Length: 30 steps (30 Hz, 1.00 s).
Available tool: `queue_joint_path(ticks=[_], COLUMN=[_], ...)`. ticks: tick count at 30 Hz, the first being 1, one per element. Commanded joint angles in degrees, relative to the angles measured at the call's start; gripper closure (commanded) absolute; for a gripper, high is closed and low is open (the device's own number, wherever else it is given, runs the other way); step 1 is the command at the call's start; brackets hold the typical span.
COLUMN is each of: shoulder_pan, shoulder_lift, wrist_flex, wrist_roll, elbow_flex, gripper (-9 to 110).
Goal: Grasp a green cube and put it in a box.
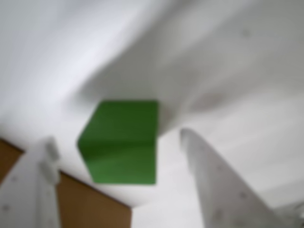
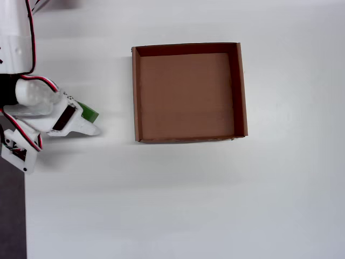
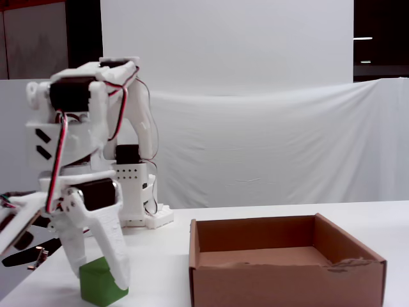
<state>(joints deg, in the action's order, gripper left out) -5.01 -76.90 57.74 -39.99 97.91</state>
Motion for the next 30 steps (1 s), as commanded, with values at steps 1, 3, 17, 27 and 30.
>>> queue_joint_path(ticks=[1,3,17,27,30], shoulder_pan=[0.7,0.7,1.05,0.79,0.7], shoulder_lift=[-0.35,-0.26,-0.44,-0.44,-0.44], wrist_flex=[-0.53,-0.62,-0.09,-0.7,-0.79], wrist_roll=[0.26,0.26,0.79,0.97,1.05], elbow_flex=[-2.64,-2.64,-2.99,-3.08,-3.08], gripper=[68,69,79,83,85])
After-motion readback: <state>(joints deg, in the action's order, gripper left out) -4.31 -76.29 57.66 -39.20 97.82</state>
